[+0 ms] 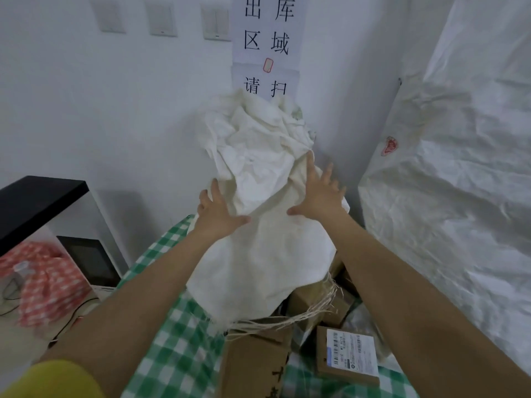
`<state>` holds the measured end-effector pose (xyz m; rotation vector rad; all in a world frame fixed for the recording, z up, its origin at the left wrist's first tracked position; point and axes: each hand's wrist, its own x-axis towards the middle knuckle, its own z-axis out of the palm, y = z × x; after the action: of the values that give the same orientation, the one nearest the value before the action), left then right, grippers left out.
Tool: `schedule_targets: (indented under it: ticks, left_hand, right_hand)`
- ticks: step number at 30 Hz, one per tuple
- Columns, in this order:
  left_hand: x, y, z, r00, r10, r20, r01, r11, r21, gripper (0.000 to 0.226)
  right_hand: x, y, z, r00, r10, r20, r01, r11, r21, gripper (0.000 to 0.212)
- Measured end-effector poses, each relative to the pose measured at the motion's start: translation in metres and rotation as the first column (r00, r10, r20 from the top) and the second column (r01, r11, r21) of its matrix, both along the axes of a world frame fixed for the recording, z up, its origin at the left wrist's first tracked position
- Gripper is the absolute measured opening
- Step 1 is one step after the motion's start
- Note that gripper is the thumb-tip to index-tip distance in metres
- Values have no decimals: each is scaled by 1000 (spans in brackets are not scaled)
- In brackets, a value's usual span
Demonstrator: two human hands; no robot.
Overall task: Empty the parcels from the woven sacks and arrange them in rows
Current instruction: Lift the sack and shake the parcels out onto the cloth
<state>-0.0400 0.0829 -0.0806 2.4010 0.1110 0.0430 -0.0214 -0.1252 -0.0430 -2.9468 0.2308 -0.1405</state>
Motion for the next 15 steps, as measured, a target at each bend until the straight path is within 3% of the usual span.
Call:
schedule_targets:
  ticks: [4, 6, 7, 9, 13, 15]
  left_hand:
    - [21, 1, 8, 1000, -20, -21, 15, 970, -242, 113]
    - [26, 0, 17, 995, -96, -4, 93, 974, -204, 87]
    - [27, -1, 25, 993, -111, 30, 114, 977, -179, 71]
    - [33, -4, 49, 989, -107, 97, 126, 969, -211, 50]
    - [42, -10, 93, 965, -77, 249, 184, 877, -444, 29]
    - [46, -11, 101, 972, -64, 224, 176, 831, -527, 28]
  right_hand:
    - [20, -11, -1, 992, -115, 44, 94, 936, 340, 105]
    - [27, -18, 3, 992, -94, -81, 120, 894, 433, 67]
    - [33, -19, 9, 995, -64, -73, 91, 875, 476, 44]
    - [44, -16, 32, 994, -49, 99, -16, 821, 571, 14]
    - [55, -2, 71, 847, -163, 505, -215, 765, 607, 22]
    - [53, -2, 68, 836, -202, 510, -186, 770, 611, 20]
